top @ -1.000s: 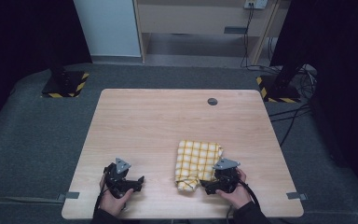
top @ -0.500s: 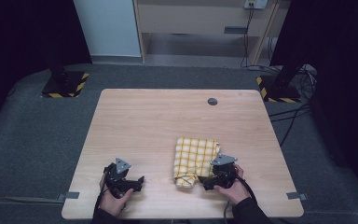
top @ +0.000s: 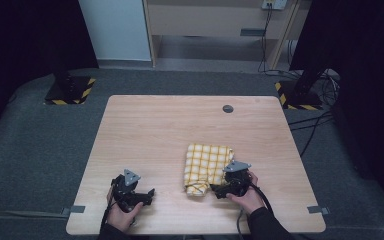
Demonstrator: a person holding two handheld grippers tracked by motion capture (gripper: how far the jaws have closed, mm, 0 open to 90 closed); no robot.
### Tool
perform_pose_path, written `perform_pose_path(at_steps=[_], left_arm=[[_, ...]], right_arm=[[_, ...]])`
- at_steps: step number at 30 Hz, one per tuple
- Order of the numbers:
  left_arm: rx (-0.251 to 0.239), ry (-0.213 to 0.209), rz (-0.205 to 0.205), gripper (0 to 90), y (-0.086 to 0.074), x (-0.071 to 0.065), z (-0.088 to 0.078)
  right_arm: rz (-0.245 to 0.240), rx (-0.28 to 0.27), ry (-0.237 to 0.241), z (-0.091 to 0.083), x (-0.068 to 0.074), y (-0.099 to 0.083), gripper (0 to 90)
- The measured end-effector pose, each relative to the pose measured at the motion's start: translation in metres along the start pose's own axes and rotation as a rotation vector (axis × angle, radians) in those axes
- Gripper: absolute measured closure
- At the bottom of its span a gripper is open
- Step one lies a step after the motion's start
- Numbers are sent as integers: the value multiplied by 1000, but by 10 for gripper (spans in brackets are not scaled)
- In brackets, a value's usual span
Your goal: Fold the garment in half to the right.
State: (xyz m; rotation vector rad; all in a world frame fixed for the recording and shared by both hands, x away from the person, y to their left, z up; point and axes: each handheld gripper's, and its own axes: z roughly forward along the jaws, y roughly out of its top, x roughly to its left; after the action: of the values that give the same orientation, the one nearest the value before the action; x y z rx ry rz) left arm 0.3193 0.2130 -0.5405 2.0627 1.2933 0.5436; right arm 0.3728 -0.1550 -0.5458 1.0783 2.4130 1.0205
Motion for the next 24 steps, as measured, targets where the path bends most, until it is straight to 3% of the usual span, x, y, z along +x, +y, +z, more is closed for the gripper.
perform_pose_path(at_steps=[24], left_arm=[[0, -1, -1, 0, 0, 0, 0]], right_arm=[[10, 1, -6, 12, -5, 12, 1]])
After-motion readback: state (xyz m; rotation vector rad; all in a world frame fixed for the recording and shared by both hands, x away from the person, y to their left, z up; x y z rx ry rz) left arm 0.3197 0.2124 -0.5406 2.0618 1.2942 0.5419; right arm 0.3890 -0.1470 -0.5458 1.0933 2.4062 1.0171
